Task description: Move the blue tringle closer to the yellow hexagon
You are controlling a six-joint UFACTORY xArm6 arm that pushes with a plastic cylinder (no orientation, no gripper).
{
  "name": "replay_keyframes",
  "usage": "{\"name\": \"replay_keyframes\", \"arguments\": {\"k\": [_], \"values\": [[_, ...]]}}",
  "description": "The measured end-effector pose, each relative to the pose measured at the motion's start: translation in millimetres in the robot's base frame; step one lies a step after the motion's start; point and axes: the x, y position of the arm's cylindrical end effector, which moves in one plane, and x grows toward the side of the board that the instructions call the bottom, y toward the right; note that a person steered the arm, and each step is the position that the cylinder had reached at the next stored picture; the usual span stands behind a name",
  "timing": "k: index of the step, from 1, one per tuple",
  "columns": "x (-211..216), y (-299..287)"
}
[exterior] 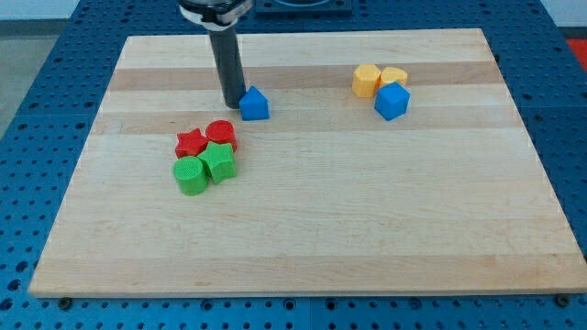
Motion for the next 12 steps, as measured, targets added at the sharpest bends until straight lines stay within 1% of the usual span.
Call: {"name": "replay_keyframes", "arguments": {"k": [1, 3, 4, 6, 8, 12], "values": [[12, 27], [59, 53], [65, 78], [65, 115], [64, 130], [33, 128]]}}
